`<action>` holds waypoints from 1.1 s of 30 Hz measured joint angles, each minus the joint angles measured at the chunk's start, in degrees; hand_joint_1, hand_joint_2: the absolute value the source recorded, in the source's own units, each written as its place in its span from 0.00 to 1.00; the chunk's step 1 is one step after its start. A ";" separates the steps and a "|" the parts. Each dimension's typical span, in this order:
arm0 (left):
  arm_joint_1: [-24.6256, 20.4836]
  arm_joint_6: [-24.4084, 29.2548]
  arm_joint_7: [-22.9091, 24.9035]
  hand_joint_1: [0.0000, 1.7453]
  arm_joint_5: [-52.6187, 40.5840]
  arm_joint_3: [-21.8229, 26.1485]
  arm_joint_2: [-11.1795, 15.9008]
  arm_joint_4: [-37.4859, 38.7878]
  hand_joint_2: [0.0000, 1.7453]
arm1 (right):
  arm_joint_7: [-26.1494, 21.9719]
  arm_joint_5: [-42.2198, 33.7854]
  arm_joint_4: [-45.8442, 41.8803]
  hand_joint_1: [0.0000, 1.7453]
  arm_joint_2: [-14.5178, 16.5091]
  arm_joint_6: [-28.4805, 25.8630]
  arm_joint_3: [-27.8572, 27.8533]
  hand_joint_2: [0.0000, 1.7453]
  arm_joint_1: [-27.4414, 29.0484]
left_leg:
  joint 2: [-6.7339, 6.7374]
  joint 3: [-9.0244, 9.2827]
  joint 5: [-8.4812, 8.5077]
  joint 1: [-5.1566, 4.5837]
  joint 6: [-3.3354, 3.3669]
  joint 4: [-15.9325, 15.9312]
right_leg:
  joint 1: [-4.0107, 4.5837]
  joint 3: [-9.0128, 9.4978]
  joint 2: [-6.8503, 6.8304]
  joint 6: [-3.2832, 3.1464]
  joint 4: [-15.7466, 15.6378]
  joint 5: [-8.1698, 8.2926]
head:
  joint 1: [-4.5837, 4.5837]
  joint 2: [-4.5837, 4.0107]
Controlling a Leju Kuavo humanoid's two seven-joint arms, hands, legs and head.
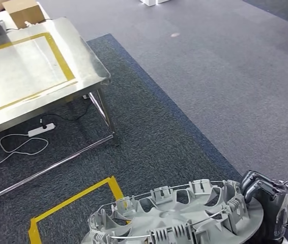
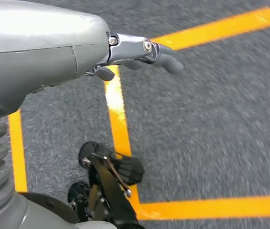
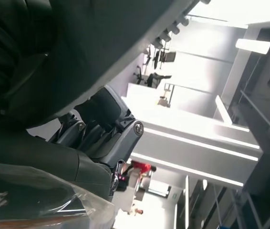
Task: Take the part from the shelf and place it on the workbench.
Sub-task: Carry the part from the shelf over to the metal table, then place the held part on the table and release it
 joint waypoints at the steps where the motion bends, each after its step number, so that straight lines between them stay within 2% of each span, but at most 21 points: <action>1: 0.20 0.20 0.21 0.00 0.19 0.18 -0.04 -0.01 1.00 | -0.18 -0.34 -0.02 1.00 0.01 0.20 -0.19 1.00 0.08 | 0.33 1.19 1.95 0.00 0.14 -2.54 | 0.00 0.35 -0.67 0.10 0.00 -0.26 | 0.01 0.00; 3: 0.41 0.42 0.50 0.00 0.55 0.53 -0.16 -0.04 1.00 | -0.59 -1.30 -0.09 1.00 0.03 0.66 -0.67 1.00 0.16 | 2.65 4.81 5.62 -0.40 0.66 -10.05 | 0.16 0.97 -1.88 0.51 -0.03 -0.89 | -0.02 0.00; 5: 0.28 0.39 0.57 0.00 0.91 1.03 -0.38 -0.14 1.00 | -1.04 -2.39 -0.15 1.00 0.09 1.13 -1.13 1.00 0.14 | 4.61 6.77 6.44 -0.94 1.28 -14.28 | 0.46 1.29 -3.02 1.08 -0.17 -1.40 | 0.00 0.00; 6: 0.24 0.31 0.50 0.00 1.15 1.25 -0.51 -0.19 1.00 | -1.25 -2.91 -0.16 1.00 0.15 1.37 -1.33 1.00 0.04 | 4.57 6.85 6.07 -1.16 1.51 -14.61 | 0.59 1.60 -3.66 1.35 -0.33 -1.53 | 0.03 0.00; 8: 0.38 -0.03 0.05 0.00 1.53 1.51 -0.77 -0.29 1.00 | -1.59 -3.75 -0.17 1.00 0.26 1.83 -1.74 1.00 -0.36 | 3.33 7.04 6.15 -1.02 2.12 -15.21 | 0.56 2.43 -4.39 1.88 -0.62 -1.86 | 0.11 0.00; 10: 0.41 -0.53 -0.64 0.00 1.67 1.59 -1.01 -0.42 1.00 | -1.87 -4.25 -0.20 1.00 0.36 2.34 -2.28 1.00 -0.72 | 2.03 7.51 6.39 -0.69 2.78 -15.79 | 0.42 1.60 -2.00 2.28 1.75 -3.54 | 0.34 -0.01; 12: 0.23 -0.82 -1.26 0.00 1.70 1.61 -1.31 -0.50 1.00 | -2.04 -4.68 -0.17 1.00 0.54 2.91 -2.91 1.00 -0.86 | 0.64 7.70 6.43 -0.56 3.25 -15.96 | 0.36 -2.14 1.29 2.38 8.61 -6.57 | 0.73 -0.01; 13: 0.15 -0.84 -1.44 0.00 1.71 1.62 -1.48 -0.51 1.00 | -2.08 -4.84 -0.14 1.00 0.64 3.22 -3.22 1.00 -0.91 | -0.12 7.72 6.38 -0.61 3.41 -15.95 | 0.38 -4.41 2.00 2.40 12.32 -7.66 | 0.86 0.00; 14: 0.12 -0.81 -1.55 0.00 1.71 1.63 -1.61 -0.51 1.00 | -2.09 -4.90 -0.10 1.00 0.73 3.56 -3.51 1.00 -0.97 | -0.90 7.80 6.32 -0.68 3.50 -15.94 | 0.39 -6.18 2.28 2.38 14.73 -7.83 | 0.89 0.00; 15: 0.11 -0.76 -1.60 0.00 1.71 1.66 -1.72 -0.51 1.00 | -2.11 -4.86 -0.09 1.00 0.76 3.90 -3.76 1.00 -1.05 | -1.73 7.93 6.24 -0.74 3.53 -15.92 | 0.41 -7.05 2.43 2.32 15.09 -6.78 | 0.90 0.00; 16: 0.12 -0.69 -1.61 0.00 1.72 1.70 -1.79 -0.51 1.00 | -2.12 -4.80 -0.08 1.00 0.78 4.14 -3.96 1.00 -1.13 | -2.57 8.14 6.14 -0.77 3.51 -15.90 | 0.41 -6.78 2.65 2.21 13.09 -4.58 | 0.90 0.00; 18: 0.12 -0.61 -1.61 0.00 1.81 1.78 -1.91 -0.51 1.00 | -2.10 -4.66 -0.07 1.00 0.78 4.46 -4.33 1.00 -1.32 | -4.13 8.46 5.88 -0.82 3.29 -15.80 | 0.30 -4.38 4.58 1.87 5.76 0.13 | 0.87 0.00; 19: 0.08 -0.57 -1.59 0.00 1.87 1.81 -1.97 -0.51 1.00 | -2.10 -4.57 -0.10 1.00 0.81 4.55 -4.51 1.00 -1.39 | -4.84 8.40 5.76 -0.82 3.09 -15.65 | 0.19 -3.06 5.79 1.73 2.67 1.27 | 0.81 0.00; 21: 0.07 -0.44 -1.43 0.00 2.00 1.86 -2.16 -0.51 1.00 | -2.08 -4.42 -0.17 1.00 0.93 4.73 -4.88 1.00 -1.50 | -6.05 7.97 5.79 -0.61 2.45 -15.55 | 0.22 -1.88 7.13 1.44 0.41 1.24 | 0.70 0.00; 23: 0.23 -0.20 -1.18 0.00 2.07 1.97 -2.30 -0.53 1.00 | -2.06 -4.20 -0.22 1.00 1.06 4.84 -5.18 1.00 -1.56 | -7.00 7.67 5.87 -0.37 1.75 -15.54 | 0.24 -1.42 6.02 0.97 -0.07 1.32 | 0.71 0.00; 25: 0.28 0.12 -1.05 0.00 2.07 2.24 -2.44 -0.55 1.00 | -2.05 -3.85 -0.25 1.00 1.24 4.88 -5.39 1.00 -1.58 | -5.13 6.84 4.59 -0.51 1.07 -13.57 | -0.03 -0.87 4.56 0.36 -0.55 1.37 | 0.38 0.00; 27: 0.14 0.33 -1.00 0.00 2.07 2.49 -2.55 -0.55 1.00 | -2.05 -3.56 -0.28 1.00 1.52 4.87 -5.54 1.00 -1.42 | -1.78 3.92 1.40 -0.42 0.32 -7.40 | -0.08 -0.40 2.90 -0.04 -0.77 1.17 | -0.03 0.00; 29: 0.11 0.37 -0.93 0.00 2.05 2.63 -2.55 -0.55 1.00 | -2.05 -3.36 -0.30 1.00 1.76 4.86 -5.62 1.00 -1.28 | -0.40 0.54 -0.91 -0.02 -0.21 -0.83 | -0.03 -0.15 1.24 -0.13 -0.76 0.87 | -0.11 0.00; 30: 0.15 0.36 -0.92 0.00 2.05 2.68 -2.55 -0.55 1.00 | -2.04 -3.22 -0.30 1.00 1.84 4.86 -5.65 1.00 -1.23 | -0.15 -0.05 -0.62 0.12 -0.35 0.15 | -0.04 0.01 0.48 -0.10 -0.76 0.70 | -0.12 0.00; 31: 0.20 0.34 -0.91 0.00 2.04 2.73 -2.55 -0.55 1.00 | -2.03 -3.09 -0.30 1.00 1.92 4.87 -5.67 1.00 -1.16 | 0.07 0.48 0.76 0.21 -0.39 -1.10 | -0.05 0.25 -0.20 -0.04 -0.75 0.52 | -0.13 0.00; 33: 0.22 0.27 -0.91 0.00 1.95 2.77 -2.54 -0.55 1.00 | -1.98 -2.86 -0.30 1.00 2.06 4.89 -5.74 1.00 -0.99 | 1.69 3.93 4.76 0.13 -0.11 -8.22 | -0.03 0.81 -1.45 0.30 -0.77 0.03 | -0.13 0.00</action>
